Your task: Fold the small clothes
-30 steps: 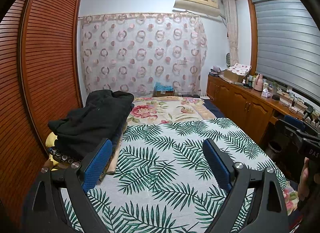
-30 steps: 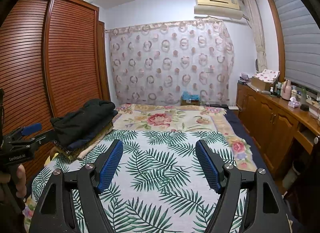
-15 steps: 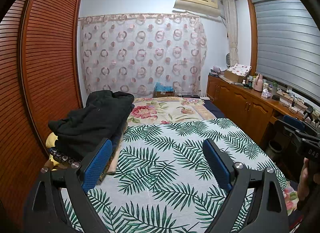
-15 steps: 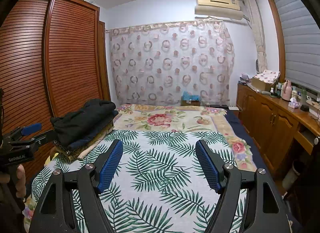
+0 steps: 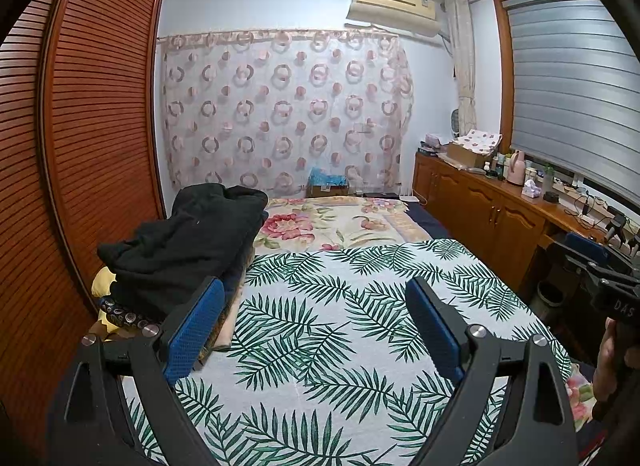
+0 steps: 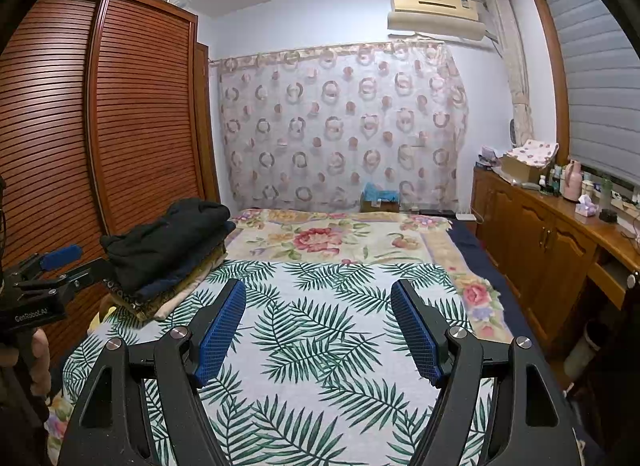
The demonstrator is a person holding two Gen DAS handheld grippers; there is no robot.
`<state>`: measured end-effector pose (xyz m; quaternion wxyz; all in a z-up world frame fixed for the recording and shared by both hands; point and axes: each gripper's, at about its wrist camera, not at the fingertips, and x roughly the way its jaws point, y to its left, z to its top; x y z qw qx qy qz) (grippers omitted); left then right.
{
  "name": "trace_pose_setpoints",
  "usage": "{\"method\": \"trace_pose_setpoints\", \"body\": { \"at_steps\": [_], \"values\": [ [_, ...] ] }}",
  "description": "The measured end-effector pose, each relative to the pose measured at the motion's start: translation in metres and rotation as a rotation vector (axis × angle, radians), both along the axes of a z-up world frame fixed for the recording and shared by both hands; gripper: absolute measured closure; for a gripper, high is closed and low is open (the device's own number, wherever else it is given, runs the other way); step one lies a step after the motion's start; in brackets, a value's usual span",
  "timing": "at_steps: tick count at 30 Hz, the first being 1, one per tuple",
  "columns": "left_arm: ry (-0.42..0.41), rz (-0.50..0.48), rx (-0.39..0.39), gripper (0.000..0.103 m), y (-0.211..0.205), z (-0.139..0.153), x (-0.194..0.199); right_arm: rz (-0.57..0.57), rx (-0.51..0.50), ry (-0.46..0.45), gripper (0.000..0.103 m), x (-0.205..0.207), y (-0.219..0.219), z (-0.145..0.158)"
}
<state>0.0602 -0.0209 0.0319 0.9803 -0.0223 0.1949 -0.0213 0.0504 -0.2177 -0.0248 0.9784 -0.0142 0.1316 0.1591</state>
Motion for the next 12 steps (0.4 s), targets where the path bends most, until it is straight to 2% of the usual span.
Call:
{"method": "trace_pose_setpoints", "body": {
  "at_steps": [12],
  "values": [
    [-0.007,0.0,0.002,0.011,-0.0021,0.0071,-0.0019,0.002,0.002,-0.002,0.026,0.0009,-0.004,-0.0011]
  ]
}}
